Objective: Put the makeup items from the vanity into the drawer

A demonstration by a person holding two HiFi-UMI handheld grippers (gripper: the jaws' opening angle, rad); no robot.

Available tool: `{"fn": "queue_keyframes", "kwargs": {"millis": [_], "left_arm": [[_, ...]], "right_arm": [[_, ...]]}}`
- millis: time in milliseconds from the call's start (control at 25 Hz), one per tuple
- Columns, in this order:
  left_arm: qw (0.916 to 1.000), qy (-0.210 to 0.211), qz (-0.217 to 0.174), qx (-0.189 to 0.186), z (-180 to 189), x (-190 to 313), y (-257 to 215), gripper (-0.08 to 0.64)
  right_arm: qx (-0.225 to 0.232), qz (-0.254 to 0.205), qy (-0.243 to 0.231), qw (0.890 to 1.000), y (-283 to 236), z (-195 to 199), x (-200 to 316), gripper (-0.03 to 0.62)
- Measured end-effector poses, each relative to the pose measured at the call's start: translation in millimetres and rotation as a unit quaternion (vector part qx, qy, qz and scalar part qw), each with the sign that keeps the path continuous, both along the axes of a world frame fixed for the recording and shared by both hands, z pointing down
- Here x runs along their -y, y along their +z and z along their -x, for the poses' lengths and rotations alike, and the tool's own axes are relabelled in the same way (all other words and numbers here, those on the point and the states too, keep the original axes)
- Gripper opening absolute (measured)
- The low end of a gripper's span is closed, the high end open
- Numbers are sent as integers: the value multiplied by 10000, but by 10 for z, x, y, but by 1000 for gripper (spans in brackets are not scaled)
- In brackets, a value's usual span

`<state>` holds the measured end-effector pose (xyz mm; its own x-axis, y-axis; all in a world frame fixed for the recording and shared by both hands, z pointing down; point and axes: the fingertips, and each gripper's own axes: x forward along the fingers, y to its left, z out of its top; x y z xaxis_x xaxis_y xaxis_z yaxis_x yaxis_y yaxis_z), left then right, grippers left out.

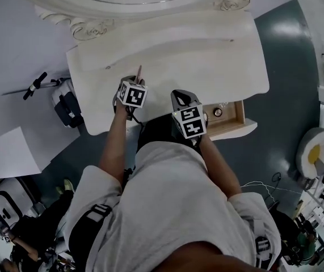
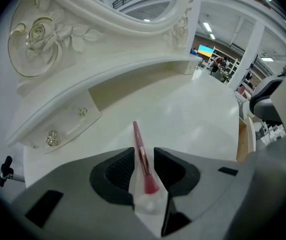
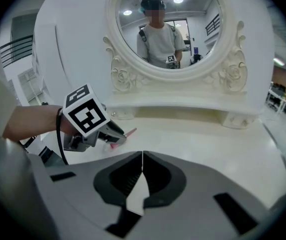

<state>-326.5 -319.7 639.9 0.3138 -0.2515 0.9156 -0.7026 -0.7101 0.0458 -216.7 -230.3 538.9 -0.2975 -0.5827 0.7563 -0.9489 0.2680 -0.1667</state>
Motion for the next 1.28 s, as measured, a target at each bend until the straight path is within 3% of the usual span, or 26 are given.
{"fn": "queue_keyframes", "kwargs": {"millis": [320,600,680,920,1280], "left_arm": [[9998,12,215,6,-30,15,34,118],[9993,-221,306,-86,-19,23,32,114],[9991,-340,239,-51,16,37,31,48],[9995,-289,-5,157,-22,-26,-20,48],[9996,-9,-268,42,-371,-253,-234,48]], "right_arm": [[-10,31,123,9999,26,-131,-41,15],[18,4,74,10000,-4,-150,-109,15],[19,0,85,10000,-5,-165,-140,15],[-2,-8,124,9999,-40,-299,-260,15],[43,-114,128,9998,-90,-428,-411,15]]}}
